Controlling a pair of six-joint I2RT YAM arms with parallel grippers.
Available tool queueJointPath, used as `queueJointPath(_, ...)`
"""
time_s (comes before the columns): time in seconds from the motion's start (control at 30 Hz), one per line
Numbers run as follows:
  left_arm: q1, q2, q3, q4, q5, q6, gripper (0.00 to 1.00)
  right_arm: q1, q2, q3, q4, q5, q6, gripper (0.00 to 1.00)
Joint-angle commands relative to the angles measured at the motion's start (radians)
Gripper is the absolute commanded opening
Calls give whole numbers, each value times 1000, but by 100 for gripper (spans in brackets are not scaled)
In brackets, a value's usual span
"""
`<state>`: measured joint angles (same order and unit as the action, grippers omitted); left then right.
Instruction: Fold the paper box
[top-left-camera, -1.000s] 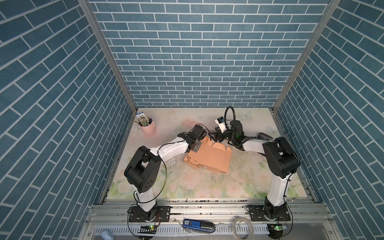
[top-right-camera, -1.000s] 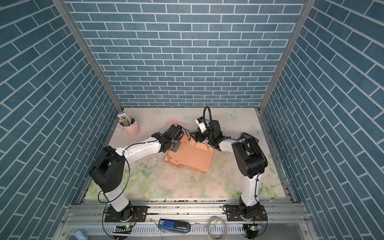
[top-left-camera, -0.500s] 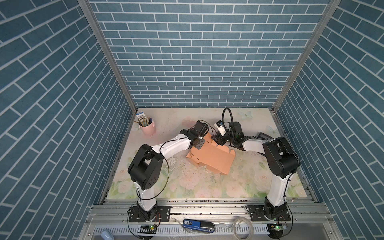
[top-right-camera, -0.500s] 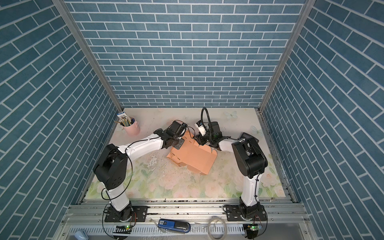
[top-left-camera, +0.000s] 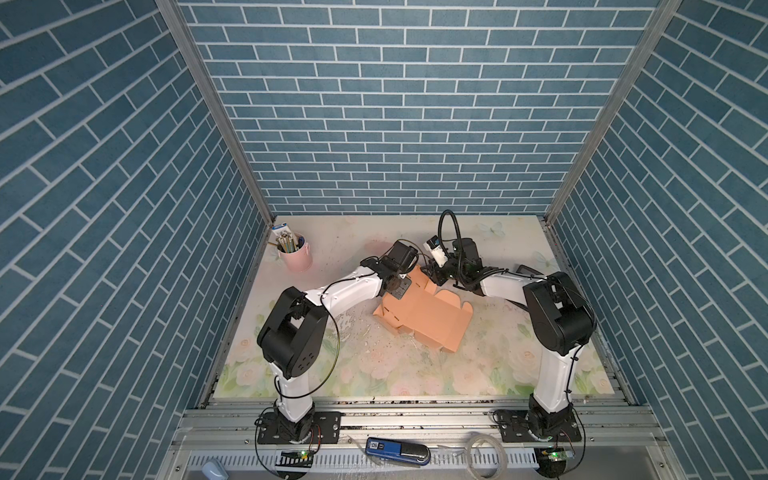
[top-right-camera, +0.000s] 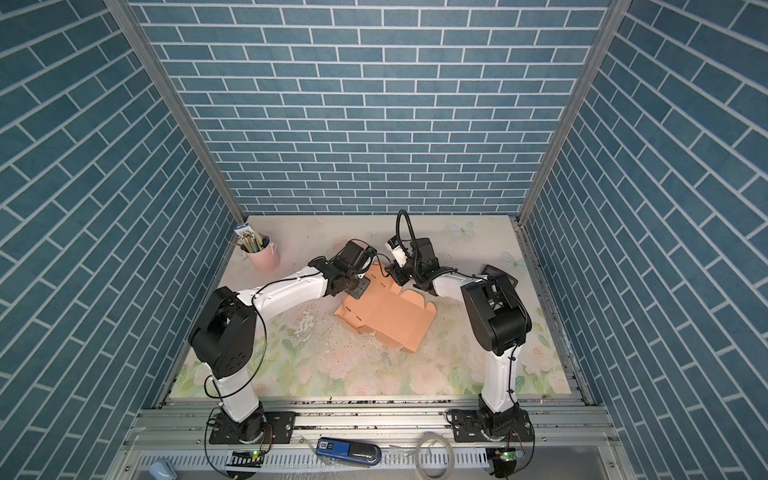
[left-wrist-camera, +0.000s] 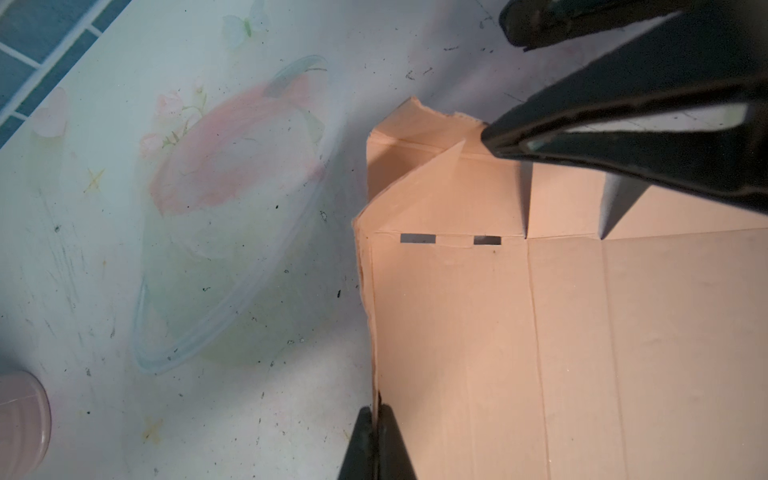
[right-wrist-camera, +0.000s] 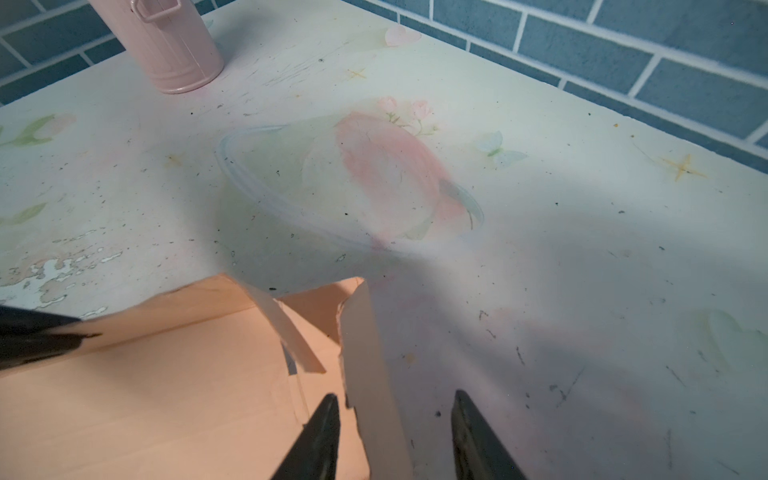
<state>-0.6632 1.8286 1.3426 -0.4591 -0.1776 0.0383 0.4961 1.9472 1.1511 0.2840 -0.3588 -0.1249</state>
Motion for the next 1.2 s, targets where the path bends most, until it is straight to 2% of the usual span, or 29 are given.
queueJointPath(0.0, 1, -12, 20, -24, 14, 8, 7, 5, 21, 21, -37, 26, -35, 42)
queueJointPath(0.4, 1, -18, 28, -43, 24, 12, 7, 24, 31, 44, -71, 41, -61, 39)
queueJointPath(0.53, 0, -22, 28, -44, 30, 12, 7, 27, 46, 66, -84, 49, -63, 31)
queueJointPath(0.7, 1, -20, 31, -47, 35, 11, 7, 33, 59, 88, -106, 52, -77, 16)
queueJointPath(0.93, 2, -9, 45, -50, 33, 7, 7, 41, 50, 66, -71, 56, -80, 11)
queueJointPath(1.03, 5, 1, 57, -51, 39, 0, 8, 42, 46, 55, -42, 58, -67, 0)
queueJointPath(1.17, 21, 23, 88, -67, 44, -21, 10, 42, 32, 21, 12, 68, -41, 0)
